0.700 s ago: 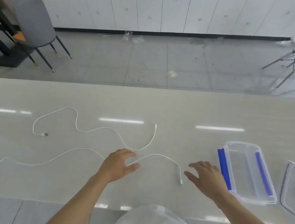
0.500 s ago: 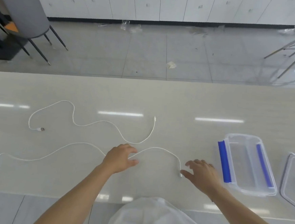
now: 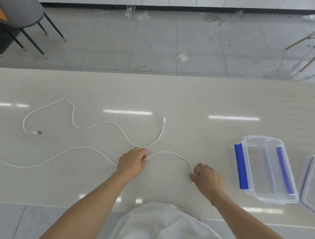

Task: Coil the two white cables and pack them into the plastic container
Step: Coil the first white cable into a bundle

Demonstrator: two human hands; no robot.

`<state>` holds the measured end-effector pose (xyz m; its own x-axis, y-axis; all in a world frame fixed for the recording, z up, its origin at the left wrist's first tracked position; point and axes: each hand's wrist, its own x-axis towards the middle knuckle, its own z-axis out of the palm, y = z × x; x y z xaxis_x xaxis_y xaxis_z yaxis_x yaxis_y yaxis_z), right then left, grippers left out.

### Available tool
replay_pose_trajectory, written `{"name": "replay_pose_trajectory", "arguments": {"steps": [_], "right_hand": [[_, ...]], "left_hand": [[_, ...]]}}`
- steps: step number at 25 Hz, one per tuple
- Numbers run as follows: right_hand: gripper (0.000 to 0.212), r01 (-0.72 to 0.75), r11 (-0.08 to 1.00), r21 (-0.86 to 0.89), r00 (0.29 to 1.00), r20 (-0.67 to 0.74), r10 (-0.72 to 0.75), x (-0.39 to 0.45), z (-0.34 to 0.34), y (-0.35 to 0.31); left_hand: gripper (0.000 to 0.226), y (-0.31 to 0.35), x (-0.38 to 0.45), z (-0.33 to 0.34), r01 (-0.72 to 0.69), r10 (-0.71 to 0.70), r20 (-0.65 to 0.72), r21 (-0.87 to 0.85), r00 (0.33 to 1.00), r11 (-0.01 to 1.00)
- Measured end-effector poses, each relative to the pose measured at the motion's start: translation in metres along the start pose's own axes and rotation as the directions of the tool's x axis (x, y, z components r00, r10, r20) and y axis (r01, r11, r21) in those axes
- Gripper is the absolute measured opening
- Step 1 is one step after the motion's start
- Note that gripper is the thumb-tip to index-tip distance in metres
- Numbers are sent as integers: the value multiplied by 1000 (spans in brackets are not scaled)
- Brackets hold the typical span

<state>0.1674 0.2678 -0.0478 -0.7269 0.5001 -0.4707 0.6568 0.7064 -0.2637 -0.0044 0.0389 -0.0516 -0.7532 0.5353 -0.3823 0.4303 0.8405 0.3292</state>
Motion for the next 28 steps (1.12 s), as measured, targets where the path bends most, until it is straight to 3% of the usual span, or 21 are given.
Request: {"name": "replay_pose_trajectory", "arguments": {"steps": [7, 12, 14, 16, 19, 21, 24, 28], "right_hand": [[10, -63, 992, 106, 997, -31, 67, 0, 4, -8], [7, -110, 893, 437, 992, 105, 71, -4, -12, -1], [12, -152, 774, 615, 973, 231, 7, -11, -25, -1], [18, -225, 572, 789, 929, 350, -116, -22, -40, -3], [17, -266, 370, 890, 870, 387, -305, -40, -63, -8], [25, -271, 315, 910, 826, 388, -410, -49, -78, -15], [33, -233, 329, 915, 777, 378, -502, -59, -96, -26], [23, -203, 289, 936, 773, 334, -539, -68, -103, -42]], "left_hand": [[6, 2, 5, 0, 8, -8, -2, 35, 1000, 999], [12, 6, -1, -10, -15, 15, 7, 24, 1000, 1000], [20, 17, -7, -16, -92, 91, -29, -12, 995, 996], [33, 34, -15, -20, -255, 254, -60, -5, 965, 967], [42, 58, -29, -22, -442, 441, -86, 15, 893, 897], [33, 71, -35, -29, -489, 479, -149, -38, 865, 872], [27, 88, -41, -44, -538, 518, -203, -58, 831, 841], [28, 96, -44, -60, -488, 462, -220, -78, 859, 870]]}}
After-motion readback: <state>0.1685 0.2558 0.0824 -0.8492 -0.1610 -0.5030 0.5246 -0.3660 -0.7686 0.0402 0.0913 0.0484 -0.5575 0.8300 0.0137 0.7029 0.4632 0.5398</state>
